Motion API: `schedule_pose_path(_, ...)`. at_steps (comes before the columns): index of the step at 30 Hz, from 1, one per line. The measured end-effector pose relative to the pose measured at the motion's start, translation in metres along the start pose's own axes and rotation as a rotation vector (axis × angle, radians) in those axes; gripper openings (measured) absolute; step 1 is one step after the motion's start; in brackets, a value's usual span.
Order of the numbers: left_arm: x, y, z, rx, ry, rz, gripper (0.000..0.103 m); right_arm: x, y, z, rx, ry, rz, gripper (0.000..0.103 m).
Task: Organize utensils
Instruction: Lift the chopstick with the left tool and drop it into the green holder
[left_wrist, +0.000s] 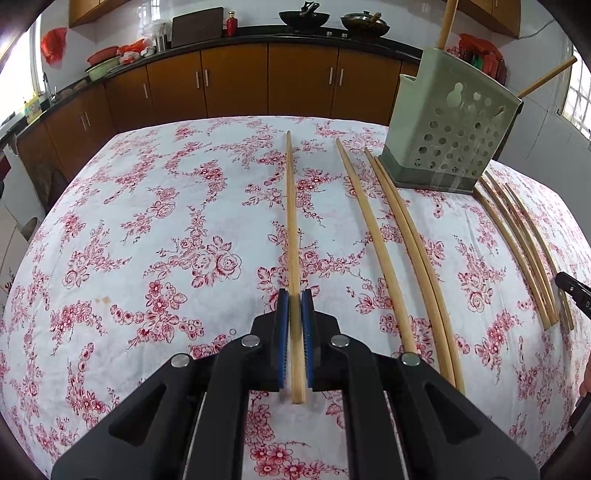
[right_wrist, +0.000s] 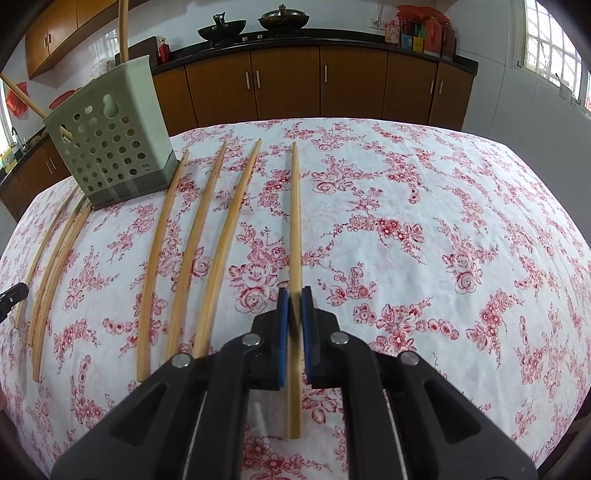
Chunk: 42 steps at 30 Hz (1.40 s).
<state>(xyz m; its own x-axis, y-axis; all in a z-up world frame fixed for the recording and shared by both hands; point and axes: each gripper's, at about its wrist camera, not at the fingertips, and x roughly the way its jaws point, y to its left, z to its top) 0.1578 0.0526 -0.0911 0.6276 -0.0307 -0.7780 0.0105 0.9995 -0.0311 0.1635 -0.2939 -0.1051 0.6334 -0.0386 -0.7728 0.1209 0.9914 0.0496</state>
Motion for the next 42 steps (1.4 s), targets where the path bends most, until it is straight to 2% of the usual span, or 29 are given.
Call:
schedule_pose_path(5, -0.003, -0.002, -0.001, 0.011, 0.014, 0.011, 0.007, -0.008, -0.002, -0.002, 0.006, -0.003, 0.009, 0.008)
schedule_pose_path(9, -0.016, 0.005, 0.002, -0.021, 0.002, -0.011, 0.007, -0.032, -0.005, 0.004, 0.022, -0.076, 0.026, 0.008)
schedule_pose_path(28, -0.127, 0.018, 0.061, -0.084, -0.323, -0.08, 0.007, -0.129, -0.024, 0.06, 0.084, -0.39, 0.079, 0.008)
schedule_pose_path(32, -0.139, 0.016, 0.071, -0.069, -0.363, -0.075, 0.007, -0.136, -0.024, 0.069, 0.079, -0.416, 0.079, 0.008)
schedule_pose_path(38, -0.145, 0.017, 0.078, -0.067, -0.378, -0.071, 0.007, -0.144, -0.018, 0.078, 0.058, -0.427, 0.081, 0.008)
schedule_pose_path(42, -0.155, 0.013, 0.081, -0.056, -0.392, -0.093, 0.007, -0.16, -0.008, 0.086, 0.041, -0.436, 0.13, 0.008)
